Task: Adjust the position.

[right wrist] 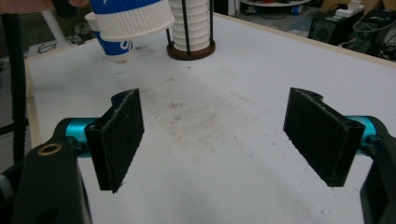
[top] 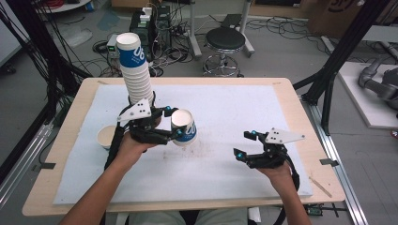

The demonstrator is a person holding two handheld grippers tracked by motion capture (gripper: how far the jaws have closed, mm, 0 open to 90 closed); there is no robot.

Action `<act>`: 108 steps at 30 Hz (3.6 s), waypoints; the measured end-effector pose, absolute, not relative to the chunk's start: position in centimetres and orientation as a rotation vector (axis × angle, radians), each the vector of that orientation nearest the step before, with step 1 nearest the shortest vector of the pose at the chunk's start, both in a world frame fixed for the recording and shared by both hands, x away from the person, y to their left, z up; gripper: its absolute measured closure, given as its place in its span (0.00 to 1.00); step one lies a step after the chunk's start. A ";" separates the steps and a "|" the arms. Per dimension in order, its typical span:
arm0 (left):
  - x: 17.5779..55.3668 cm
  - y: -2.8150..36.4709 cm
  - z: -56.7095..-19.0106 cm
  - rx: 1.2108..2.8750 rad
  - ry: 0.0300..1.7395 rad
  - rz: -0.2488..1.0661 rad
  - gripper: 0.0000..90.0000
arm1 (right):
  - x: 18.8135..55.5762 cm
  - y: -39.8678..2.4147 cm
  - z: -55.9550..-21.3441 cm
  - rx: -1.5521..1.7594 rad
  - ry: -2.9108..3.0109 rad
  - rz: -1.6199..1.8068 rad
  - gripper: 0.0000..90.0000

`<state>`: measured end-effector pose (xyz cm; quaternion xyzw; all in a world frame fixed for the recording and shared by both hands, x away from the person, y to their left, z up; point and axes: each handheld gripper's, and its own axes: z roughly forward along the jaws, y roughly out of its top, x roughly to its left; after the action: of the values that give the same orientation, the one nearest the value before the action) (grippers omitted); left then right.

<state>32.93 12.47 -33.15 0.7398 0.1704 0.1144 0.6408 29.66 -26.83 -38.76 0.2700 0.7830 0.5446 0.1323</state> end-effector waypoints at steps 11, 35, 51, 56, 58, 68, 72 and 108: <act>32.1 11.4 -34.3 1.689 0.368 0.223 0.34 | 29.6 -24.6 -39.0 0.711 2.313 1.696 0.23; 30.9 7.8 -35.7 1.692 0.268 0.141 0.35 | 29.5 -20.7 -39.6 0.584 2.365 1.786 0.22; 30.9 7.6 -35.9 1.613 0.243 0.044 0.35 | 29.2 -20.0 -39.6 0.446 2.400 1.766 0.27; 30.9 7.8 -36.1 1.609 0.235 0.040 0.35 | 29.2 -20.2 -39.4 0.400 2.425 1.736 0.37; 30.9 7.9 -36.1 1.617 0.232 0.038 0.35 | 29.2 -20.3 -39.3 0.400 2.440 1.724 0.39; 30.6 7.6 -36.1 1.746 0.206 0.001 0.17 | 29.3 -20.6 -39.0 0.357 2.530 1.645 0.40; 30.8 7.8 -35.9 1.783 0.210 0.002 0.17 | 29.5 -20.9 -38.3 0.329 2.556 1.622 0.40; 31.5 6.6 -34.0 2.081 0.105 -0.024 0.17 | 30.3 -17.3 -33.2 0.071 2.882 0.895 0.39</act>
<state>31.55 6.64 -34.01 0.8622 0.0436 -0.0098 0.5047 30.33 -17.33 -33.18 0.0235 0.9530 0.2959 0.0613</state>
